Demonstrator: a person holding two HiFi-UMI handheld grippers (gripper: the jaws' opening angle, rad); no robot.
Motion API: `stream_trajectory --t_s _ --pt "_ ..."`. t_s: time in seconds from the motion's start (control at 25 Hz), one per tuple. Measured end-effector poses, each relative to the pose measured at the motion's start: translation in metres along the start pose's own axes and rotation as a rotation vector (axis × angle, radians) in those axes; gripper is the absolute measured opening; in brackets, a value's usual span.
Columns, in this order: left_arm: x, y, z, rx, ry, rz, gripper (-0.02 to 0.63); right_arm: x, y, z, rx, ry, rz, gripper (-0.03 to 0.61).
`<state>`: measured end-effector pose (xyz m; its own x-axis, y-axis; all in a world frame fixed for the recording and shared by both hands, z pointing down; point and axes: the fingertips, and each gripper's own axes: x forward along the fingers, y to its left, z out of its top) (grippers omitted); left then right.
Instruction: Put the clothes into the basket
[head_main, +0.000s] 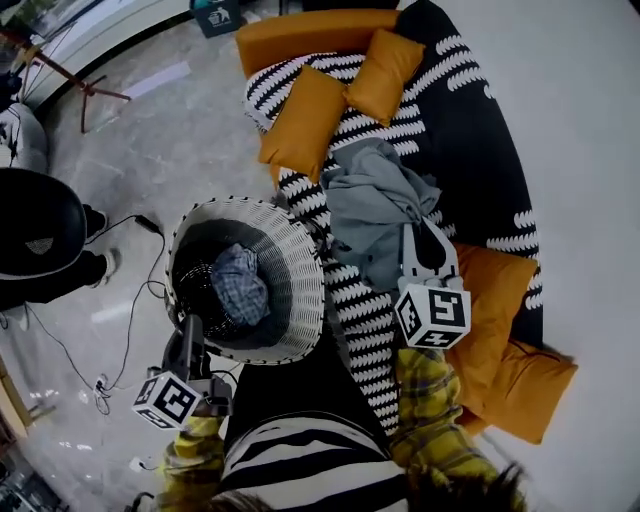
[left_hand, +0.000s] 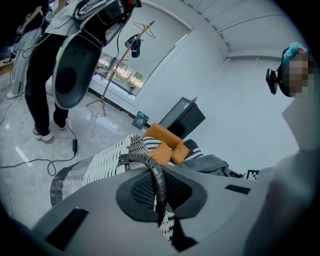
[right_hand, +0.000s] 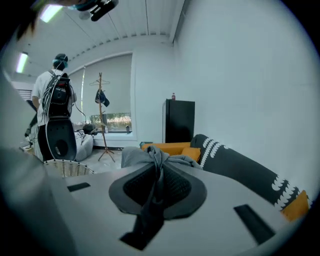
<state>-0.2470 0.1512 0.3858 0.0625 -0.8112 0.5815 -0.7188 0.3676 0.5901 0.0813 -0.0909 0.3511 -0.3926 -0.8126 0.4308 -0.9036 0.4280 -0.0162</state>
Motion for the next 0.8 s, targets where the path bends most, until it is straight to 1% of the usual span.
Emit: stream_trajectory --t_s 0.24,0.48,0.64,0.8 --pt "-0.019 0.019 0.002 -0.036 -0.033 -0.023 0.014 -0.035 0.062 0.065 -0.017 -0.131 0.128 0.061" --pt "-0.030 0.028 0.004 -0.064 -0.063 -0.047 0.014 -0.070 0.122 0.122 -0.038 -0.245 0.298 0.061" --pt "-0.039 0.033 0.003 -0.073 -0.072 -0.060 0.014 -0.096 0.171 0.144 -0.041 -0.284 0.427 0.061" --pt "-0.050 0.038 0.004 -0.093 -0.103 -0.063 0.014 -0.117 0.226 0.155 -0.053 -0.303 0.591 0.061"
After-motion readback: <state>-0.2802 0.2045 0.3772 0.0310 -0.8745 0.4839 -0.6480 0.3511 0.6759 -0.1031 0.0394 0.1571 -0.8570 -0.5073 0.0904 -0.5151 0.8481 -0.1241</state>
